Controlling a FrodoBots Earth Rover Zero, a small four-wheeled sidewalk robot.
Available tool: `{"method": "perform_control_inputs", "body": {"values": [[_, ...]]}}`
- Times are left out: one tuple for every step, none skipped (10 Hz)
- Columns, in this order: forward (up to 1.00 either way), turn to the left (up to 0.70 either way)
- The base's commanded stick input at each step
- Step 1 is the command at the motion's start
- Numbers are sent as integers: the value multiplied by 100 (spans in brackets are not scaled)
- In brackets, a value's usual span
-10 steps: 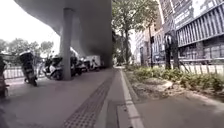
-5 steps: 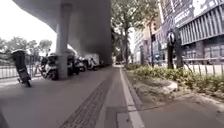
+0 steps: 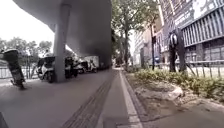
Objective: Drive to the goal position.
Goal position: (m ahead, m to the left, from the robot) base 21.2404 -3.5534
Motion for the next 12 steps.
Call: {"method": "perform_control_inputs", "body": {"values": [[45,0],[45,0],[45,0],[45,0],[45,0],[45,0],[45,2],[45,19],[45,27],[45,27],[45,0],[45,0]]}}
